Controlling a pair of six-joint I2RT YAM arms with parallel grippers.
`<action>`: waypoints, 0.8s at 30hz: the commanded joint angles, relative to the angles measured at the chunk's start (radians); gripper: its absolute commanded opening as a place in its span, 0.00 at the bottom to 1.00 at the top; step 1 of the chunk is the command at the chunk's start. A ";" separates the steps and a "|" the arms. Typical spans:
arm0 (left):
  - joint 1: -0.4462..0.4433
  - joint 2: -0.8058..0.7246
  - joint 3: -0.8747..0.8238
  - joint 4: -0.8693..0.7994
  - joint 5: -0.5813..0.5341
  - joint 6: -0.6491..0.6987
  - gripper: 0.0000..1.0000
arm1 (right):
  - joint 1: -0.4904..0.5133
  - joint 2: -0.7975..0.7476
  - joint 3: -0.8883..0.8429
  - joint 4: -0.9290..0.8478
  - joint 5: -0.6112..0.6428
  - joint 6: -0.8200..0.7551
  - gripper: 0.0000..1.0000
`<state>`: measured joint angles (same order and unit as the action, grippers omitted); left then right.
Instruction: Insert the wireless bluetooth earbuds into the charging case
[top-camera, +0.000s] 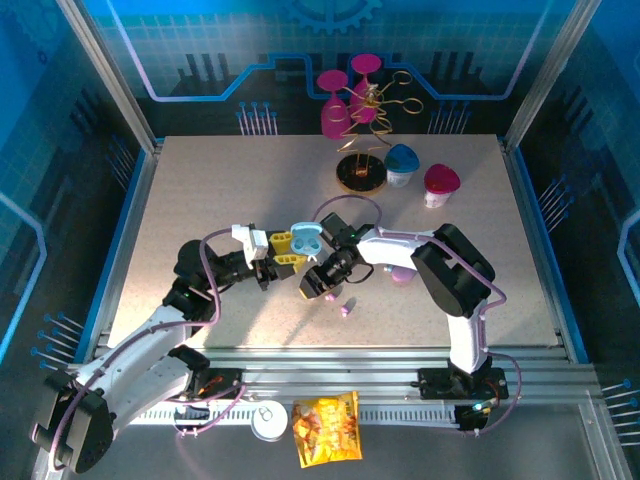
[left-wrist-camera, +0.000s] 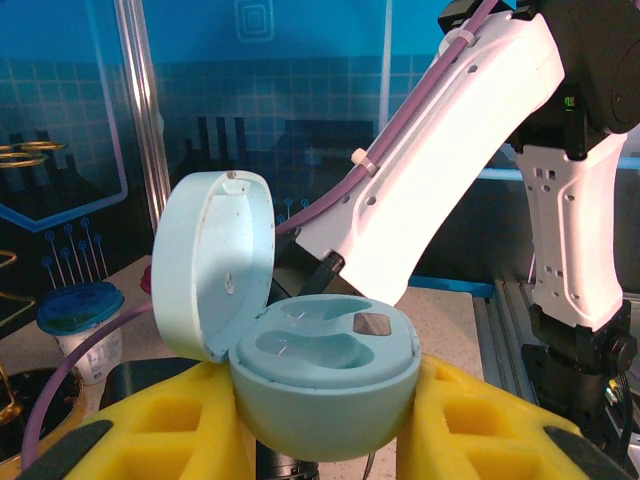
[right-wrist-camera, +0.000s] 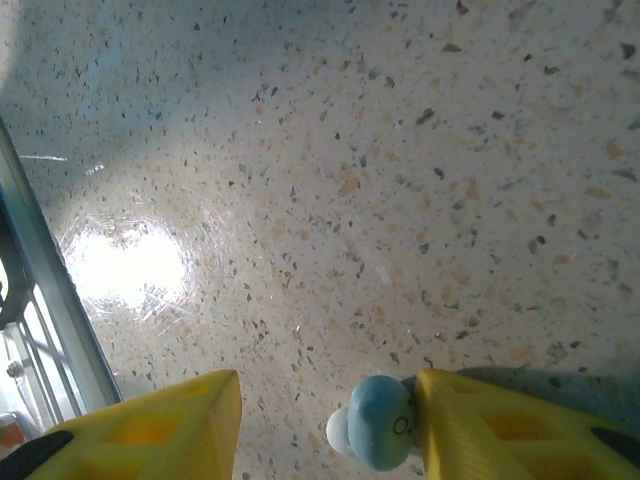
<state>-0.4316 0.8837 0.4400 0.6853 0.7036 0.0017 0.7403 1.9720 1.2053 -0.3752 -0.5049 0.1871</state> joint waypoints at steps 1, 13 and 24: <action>0.008 -0.002 -0.004 0.029 0.013 0.017 0.18 | 0.013 -0.004 -0.022 -0.010 -0.036 0.015 0.48; 0.007 -0.022 -0.017 0.021 0.009 0.017 0.18 | 0.012 -0.006 -0.035 0.016 -0.050 0.032 0.29; 0.007 -0.040 -0.027 0.017 0.002 0.018 0.18 | 0.013 0.009 -0.039 0.012 -0.026 0.040 0.24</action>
<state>-0.4313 0.8619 0.4232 0.6849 0.7033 0.0021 0.7410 1.9720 1.1770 -0.3641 -0.5308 0.2180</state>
